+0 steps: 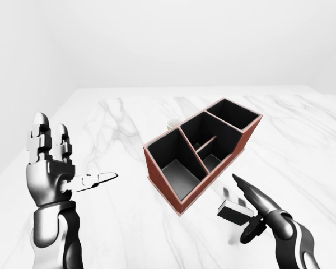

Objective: Pick up the book and place it in the left compartment of the caddy.

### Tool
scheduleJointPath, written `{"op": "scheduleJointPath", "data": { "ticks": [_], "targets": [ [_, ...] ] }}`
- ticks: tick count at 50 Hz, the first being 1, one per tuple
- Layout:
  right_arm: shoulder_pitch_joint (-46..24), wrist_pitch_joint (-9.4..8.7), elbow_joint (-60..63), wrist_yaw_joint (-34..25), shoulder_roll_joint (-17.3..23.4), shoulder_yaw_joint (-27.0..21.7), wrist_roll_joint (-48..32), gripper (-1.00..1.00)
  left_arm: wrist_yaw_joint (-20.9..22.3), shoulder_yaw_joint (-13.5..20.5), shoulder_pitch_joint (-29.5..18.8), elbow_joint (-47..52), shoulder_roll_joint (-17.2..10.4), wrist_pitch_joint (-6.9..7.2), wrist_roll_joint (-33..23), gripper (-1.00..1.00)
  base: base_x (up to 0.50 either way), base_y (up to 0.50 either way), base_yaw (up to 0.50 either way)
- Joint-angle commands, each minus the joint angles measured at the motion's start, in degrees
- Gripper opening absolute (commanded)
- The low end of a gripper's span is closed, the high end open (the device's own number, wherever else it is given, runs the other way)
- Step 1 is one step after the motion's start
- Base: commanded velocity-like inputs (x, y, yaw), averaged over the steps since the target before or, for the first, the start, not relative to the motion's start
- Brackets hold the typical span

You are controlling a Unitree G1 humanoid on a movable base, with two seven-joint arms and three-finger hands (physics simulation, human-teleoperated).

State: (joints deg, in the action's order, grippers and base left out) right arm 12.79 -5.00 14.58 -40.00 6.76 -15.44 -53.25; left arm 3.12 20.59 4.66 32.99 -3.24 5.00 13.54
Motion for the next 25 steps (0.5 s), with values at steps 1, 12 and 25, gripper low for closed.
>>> {"op": "scheduleJointPath", "data": {
  "ticks": [1, 12, 25],
  "targets": [
    [-0.79, 0.0, -2.5, 0.0, 0.52, 0.54, 0.56, 1.0, -0.13, 0.01, -0.04, 0.15, -0.06, 0.0, 0.15, 1.0, 0.0, 0.0, 0.0],
    [-1.22, 0.0, -5.82, 0.0, 1.39, 0.84, 1.87, 1.0, -0.06, -0.03, 0.02, 0.43, 0.01, 0.0, 0.1, 1.0, 0.0, 0.0, 0.0],
    [-1.16, 0.0, -8.33, 0.0, 1.98, 1.28, 2.2, 1.0, -0.05, 0.13, 0.01, 0.61, 0.01, 0.0, 0.22, 1.0, 0.0, 0.0, 0.0]
  ]
}}
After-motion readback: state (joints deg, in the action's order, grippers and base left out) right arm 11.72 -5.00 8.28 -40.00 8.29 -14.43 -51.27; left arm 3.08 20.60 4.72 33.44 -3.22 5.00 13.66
